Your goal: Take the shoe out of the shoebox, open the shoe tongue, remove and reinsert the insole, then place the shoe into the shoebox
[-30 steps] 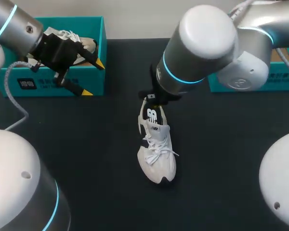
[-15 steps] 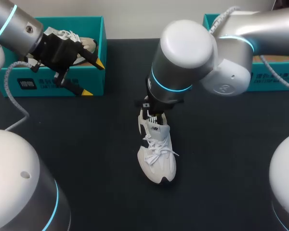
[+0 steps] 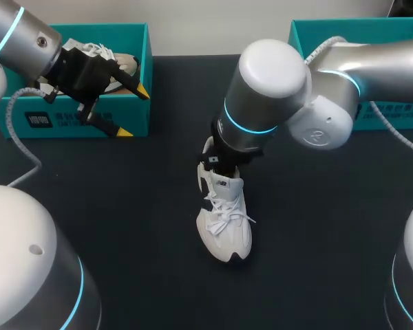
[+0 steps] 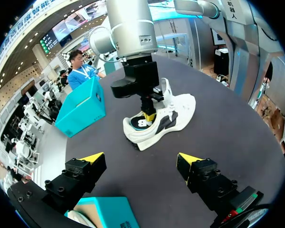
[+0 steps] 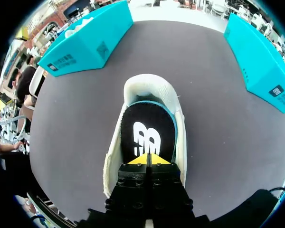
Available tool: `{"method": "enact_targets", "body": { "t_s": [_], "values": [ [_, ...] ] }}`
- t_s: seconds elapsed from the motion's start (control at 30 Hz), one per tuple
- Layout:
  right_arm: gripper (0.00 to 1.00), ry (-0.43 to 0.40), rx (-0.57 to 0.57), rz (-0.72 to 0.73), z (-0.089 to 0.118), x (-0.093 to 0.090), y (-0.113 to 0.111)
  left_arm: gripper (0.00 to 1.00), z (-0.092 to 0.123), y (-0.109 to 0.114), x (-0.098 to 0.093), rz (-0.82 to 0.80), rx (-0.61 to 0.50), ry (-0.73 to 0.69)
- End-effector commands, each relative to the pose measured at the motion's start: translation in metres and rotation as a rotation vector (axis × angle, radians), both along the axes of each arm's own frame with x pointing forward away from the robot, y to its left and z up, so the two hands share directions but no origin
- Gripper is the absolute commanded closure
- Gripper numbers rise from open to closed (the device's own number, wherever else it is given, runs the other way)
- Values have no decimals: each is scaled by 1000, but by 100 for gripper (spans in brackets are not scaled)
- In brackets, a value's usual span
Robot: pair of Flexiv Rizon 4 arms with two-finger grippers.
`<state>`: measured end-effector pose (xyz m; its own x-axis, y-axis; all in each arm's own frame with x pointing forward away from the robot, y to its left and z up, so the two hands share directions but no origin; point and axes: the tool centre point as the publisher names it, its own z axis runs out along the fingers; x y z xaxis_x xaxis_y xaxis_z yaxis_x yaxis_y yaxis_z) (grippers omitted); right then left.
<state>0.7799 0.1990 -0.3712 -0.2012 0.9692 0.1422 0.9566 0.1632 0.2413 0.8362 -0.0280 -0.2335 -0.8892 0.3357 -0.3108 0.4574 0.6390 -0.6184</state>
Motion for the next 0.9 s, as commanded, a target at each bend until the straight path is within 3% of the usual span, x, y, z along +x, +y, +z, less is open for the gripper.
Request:
{"method": "enact_targets", "body": {
  "t_s": [0.03, 0.2, 0.33, 0.53, 0.7, 0.9],
  "values": [
    [100, 17, 10, 8, -16, 5, 6, 0, 0, 1, -1, 0, 2, -1],
    [100, 32, 5, 14, -15, 5, 6, 0, 0, 1, -1, 0, 2, -1],
    [100, 10, -25, 10, 0, 6, 3, 0, 0, 1, -1, 0, 2, -1],
    [100, -35, -47, 23, 15, 22, 3, 0, 0, 1, -1, 0, 2, -1],
    [100, -32, -40, 36, 4, 35, 6, 0, 0, 1, -1, 0, 2, -1],
    [100, 2, -28, 39, -18, 37, 12, 0, 0, 1, -1, 0, 2, -1]
  ]
}}
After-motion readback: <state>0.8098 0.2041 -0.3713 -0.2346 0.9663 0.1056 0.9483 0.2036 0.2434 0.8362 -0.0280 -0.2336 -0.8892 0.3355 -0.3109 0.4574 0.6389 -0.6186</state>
